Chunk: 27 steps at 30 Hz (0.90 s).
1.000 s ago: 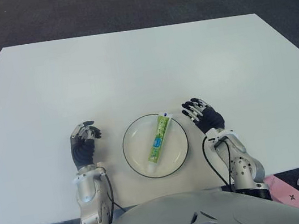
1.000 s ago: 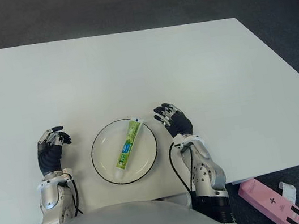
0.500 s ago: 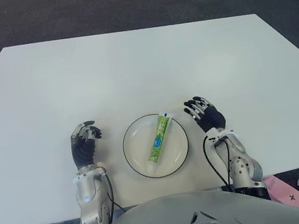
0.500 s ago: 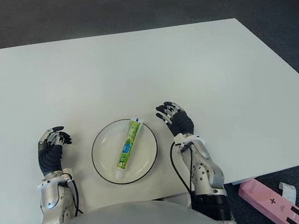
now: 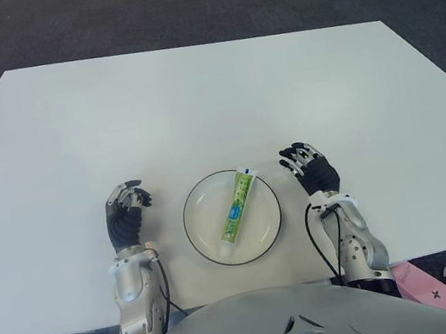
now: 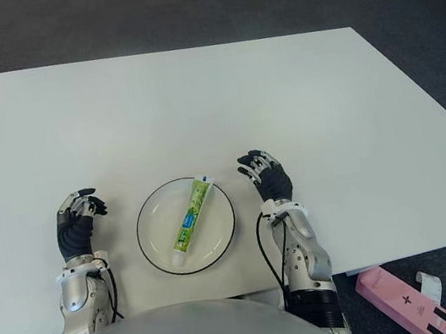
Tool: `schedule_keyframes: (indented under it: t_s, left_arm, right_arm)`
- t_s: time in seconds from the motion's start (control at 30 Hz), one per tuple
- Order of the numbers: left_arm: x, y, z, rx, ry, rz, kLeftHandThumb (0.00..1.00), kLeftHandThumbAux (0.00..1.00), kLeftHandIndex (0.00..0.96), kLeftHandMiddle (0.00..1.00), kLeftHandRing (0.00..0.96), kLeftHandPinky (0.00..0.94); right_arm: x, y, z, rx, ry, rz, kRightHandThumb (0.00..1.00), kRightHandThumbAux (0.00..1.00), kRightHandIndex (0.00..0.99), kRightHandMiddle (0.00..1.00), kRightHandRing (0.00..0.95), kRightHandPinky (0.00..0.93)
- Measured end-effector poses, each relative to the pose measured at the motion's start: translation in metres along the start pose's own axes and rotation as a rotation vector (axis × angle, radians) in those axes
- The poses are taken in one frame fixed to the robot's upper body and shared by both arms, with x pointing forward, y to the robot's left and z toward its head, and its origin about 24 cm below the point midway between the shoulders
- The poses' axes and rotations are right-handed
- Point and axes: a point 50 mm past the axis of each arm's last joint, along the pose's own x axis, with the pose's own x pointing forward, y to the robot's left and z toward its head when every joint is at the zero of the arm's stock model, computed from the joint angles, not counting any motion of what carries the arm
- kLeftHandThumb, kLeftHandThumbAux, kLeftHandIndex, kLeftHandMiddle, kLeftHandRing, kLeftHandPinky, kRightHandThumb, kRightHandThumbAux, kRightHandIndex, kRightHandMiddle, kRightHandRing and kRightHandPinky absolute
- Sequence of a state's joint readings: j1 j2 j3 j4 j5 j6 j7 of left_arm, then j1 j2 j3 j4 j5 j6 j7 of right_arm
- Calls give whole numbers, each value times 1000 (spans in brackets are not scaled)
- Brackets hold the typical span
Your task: Put the toothpaste on the table into the plate.
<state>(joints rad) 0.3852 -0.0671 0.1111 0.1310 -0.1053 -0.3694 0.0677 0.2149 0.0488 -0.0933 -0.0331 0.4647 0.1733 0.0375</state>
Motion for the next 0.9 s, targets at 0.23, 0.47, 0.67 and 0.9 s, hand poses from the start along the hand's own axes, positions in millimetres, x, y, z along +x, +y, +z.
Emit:
schedule_keyframes:
  t_s: [0.23,0.47,0.67,0.9]
  left_arm:
    - [0,-1,1,5,7,9,706,717,435,619,619,593]
    - [1,-1,3,-1,-3,10,706,716,435,612,613,584]
    - [1,-1,3,-11,-4,9,704,717,434,607,607,580]
    - [1,-1,2,-9,0,5,703,718,434,601,602,578]
  right_arm:
    - [3,-3,-6,-135,-83,3,702,729,428,507,508,500]
    - [12,-1,-11,-317,-197,-19,702,730,428,506,512,518]
    - [19,1,-14,-424,-289,-60,704,731,428,510,523,534]
    - [26,5,-14,-479,-367,-117,705,731,429,516,533,548]
